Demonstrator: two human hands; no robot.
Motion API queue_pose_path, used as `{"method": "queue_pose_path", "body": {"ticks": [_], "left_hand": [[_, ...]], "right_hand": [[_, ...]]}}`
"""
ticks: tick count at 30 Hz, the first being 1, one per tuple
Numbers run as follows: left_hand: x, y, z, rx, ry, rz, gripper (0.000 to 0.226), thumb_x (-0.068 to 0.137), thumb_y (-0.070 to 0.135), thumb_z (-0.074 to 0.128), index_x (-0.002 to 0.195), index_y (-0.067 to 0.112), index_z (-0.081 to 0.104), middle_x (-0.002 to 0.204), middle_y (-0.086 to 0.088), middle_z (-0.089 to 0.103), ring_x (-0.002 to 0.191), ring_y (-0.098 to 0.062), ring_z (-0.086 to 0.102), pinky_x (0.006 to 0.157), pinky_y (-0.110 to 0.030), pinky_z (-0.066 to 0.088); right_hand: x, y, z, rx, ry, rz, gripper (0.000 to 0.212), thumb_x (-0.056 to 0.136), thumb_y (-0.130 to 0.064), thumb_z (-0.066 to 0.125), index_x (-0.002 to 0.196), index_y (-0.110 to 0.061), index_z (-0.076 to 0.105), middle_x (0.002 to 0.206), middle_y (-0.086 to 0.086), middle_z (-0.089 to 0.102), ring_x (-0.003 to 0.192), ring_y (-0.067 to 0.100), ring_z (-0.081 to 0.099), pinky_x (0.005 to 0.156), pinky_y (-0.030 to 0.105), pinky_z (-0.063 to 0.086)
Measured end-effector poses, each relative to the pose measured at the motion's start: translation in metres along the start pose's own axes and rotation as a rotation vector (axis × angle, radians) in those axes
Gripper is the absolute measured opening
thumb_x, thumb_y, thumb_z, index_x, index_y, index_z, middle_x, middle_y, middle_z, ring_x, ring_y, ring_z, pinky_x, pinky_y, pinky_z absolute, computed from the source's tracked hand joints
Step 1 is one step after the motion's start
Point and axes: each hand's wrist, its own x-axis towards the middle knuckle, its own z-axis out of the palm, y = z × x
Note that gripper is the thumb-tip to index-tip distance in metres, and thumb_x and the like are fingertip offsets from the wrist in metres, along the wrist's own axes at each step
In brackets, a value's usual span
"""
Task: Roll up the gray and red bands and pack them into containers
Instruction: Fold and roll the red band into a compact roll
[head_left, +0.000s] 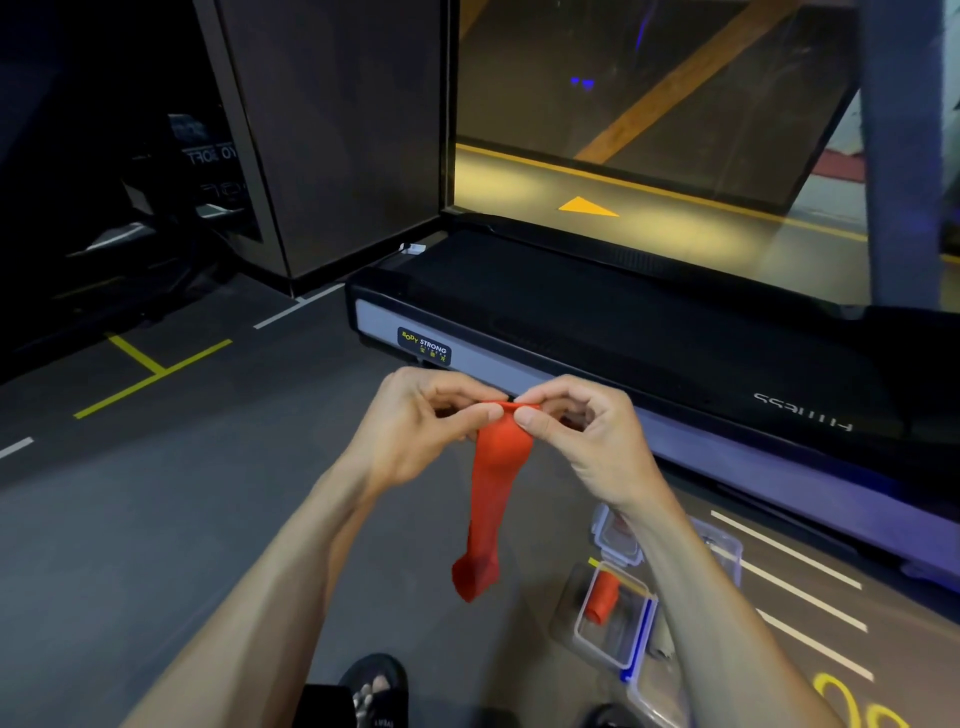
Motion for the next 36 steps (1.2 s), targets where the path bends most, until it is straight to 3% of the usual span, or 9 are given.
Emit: {"method": "queue_pose_path", "body": {"ticks": [7,12,16,19,23,29,32,36], "left_hand": [[-0.001,0.001,0.002,-0.16,-0.036,-0.019,0.023,0.083,0.015,0.077,0.105,0.011,0.079,0.095,-0.008,0.08,0.08,-0.013,0.072,0.069,-0.023,0.055],[0.002,0.0,0.003,-0.093,-0.094,-0.028,0.016,0.092,0.015,0.072,0.106,0.01,0.077,0.092,-0.013,0.077,0.081,-0.023,0.068,0.071,-0.03,0.055],[0.001,0.001,0.008,-0.095,-0.076,-0.032,0.015,0.094,0.004,0.07,0.107,0.011,0.076,0.084,-0.015,0.072,0.073,-0.013,0.065,0.069,-0.027,0.055],[0.002,0.001,0.01,-0.152,-0.038,-0.021,0.02,0.093,-0.004,0.067,0.106,0.009,0.077,0.081,-0.004,0.075,0.072,-0.011,0.066,0.069,-0.024,0.053],[0.003,0.003,0.013,-0.2,0.021,-0.054,0.02,0.094,-0.007,0.064,0.101,0.006,0.077,0.08,-0.003,0.075,0.072,-0.01,0.064,0.066,-0.021,0.05],[0.004,0.005,0.013,-0.253,0.061,-0.105,0.033,0.094,-0.006,0.063,0.089,0.022,0.08,0.082,-0.001,0.074,0.075,-0.011,0.063,0.069,-0.023,0.05],[0.003,0.006,0.013,-0.302,0.015,-0.087,0.027,0.093,-0.005,0.064,0.091,0.018,0.078,0.081,-0.002,0.072,0.075,-0.011,0.062,0.069,-0.023,0.049],[0.004,0.004,0.014,-0.223,0.003,-0.071,0.025,0.093,-0.009,0.061,0.087,0.012,0.075,0.079,0.002,0.07,0.075,-0.009,0.061,0.07,-0.023,0.049]], "right_hand": [[-0.001,0.001,-0.002,0.069,0.012,0.002,0.007,0.085,-0.007,0.08,0.091,-0.009,0.077,0.087,0.012,0.077,0.078,0.022,0.069,0.077,0.034,0.056],[-0.003,0.005,0.001,0.02,0.026,-0.007,0.003,0.089,-0.007,0.078,0.09,-0.008,0.075,0.083,0.01,0.075,0.075,0.021,0.066,0.073,0.031,0.053],[-0.003,0.006,0.001,0.022,0.072,-0.002,0.005,0.09,-0.006,0.076,0.089,-0.01,0.074,0.082,0.007,0.074,0.073,0.014,0.063,0.071,0.027,0.051],[-0.002,0.006,-0.001,0.047,0.075,-0.019,0.008,0.09,-0.006,0.077,0.091,-0.013,0.074,0.085,0.005,0.074,0.075,0.013,0.065,0.072,0.025,0.051],[-0.002,0.001,0.0,0.121,0.045,-0.033,0.014,0.088,0.0,0.077,0.095,-0.012,0.075,0.09,0.007,0.076,0.079,0.014,0.068,0.076,0.025,0.054],[-0.004,0.0,0.0,0.108,0.024,-0.034,0.02,0.087,0.005,0.075,0.095,-0.013,0.078,0.096,0.011,0.077,0.089,0.042,0.068,0.083,0.047,0.056],[-0.004,-0.001,0.001,0.125,0.052,-0.003,0.024,0.087,0.009,0.072,0.091,-0.014,0.078,0.092,0.014,0.075,0.083,0.025,0.067,0.082,0.04,0.054],[-0.004,-0.001,0.002,0.093,0.041,0.025,0.024,0.086,0.011,0.069,0.091,-0.011,0.078,0.088,0.013,0.075,0.079,0.017,0.065,0.079,0.033,0.052]]}}
